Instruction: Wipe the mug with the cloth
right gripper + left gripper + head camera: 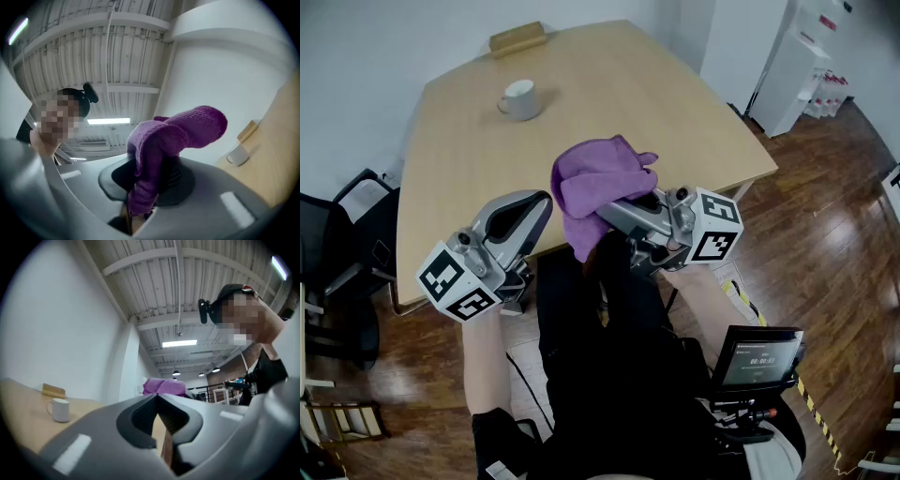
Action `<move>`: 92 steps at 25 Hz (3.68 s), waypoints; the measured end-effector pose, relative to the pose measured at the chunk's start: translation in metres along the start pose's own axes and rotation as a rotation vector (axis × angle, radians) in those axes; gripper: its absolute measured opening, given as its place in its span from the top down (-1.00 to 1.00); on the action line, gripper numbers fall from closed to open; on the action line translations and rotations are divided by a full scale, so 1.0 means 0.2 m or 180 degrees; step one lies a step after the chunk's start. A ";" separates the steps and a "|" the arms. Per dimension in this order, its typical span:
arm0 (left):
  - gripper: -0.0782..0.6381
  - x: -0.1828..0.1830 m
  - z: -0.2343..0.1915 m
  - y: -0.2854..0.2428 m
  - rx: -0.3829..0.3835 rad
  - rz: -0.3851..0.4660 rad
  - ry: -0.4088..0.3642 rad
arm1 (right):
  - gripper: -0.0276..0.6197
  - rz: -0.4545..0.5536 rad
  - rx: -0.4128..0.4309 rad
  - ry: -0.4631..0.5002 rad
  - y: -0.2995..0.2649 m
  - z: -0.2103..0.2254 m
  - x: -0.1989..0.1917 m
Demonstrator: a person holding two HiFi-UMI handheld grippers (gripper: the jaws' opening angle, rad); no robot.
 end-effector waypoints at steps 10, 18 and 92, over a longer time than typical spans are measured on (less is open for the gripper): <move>0.73 -0.06 -0.07 -0.07 -0.0203 -0.0004 -0.0107 | 0.67 0.0018 -0.0038 0.0157 0.04 0.07 -0.01; 0.73 -0.02 -0.36 -0.25 -0.0210 -0.0129 -0.0031 | 0.67 0.0009 -0.0108 0.0045 -0.04 0.39 0.10; 0.60 -0.37 -1.46 -0.13 0.1378 -0.0386 0.1523 | 0.67 -0.1379 -0.0160 0.1076 -0.54 1.07 0.06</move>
Point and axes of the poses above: the fingertips, and each gripper's own axes: y backward along the fingers, z to its right, x out of its top, the point moved 6 cm from there along y, backward along the fingers, and after that the axes turned 4 degrees about x, right-handed, at the moved point
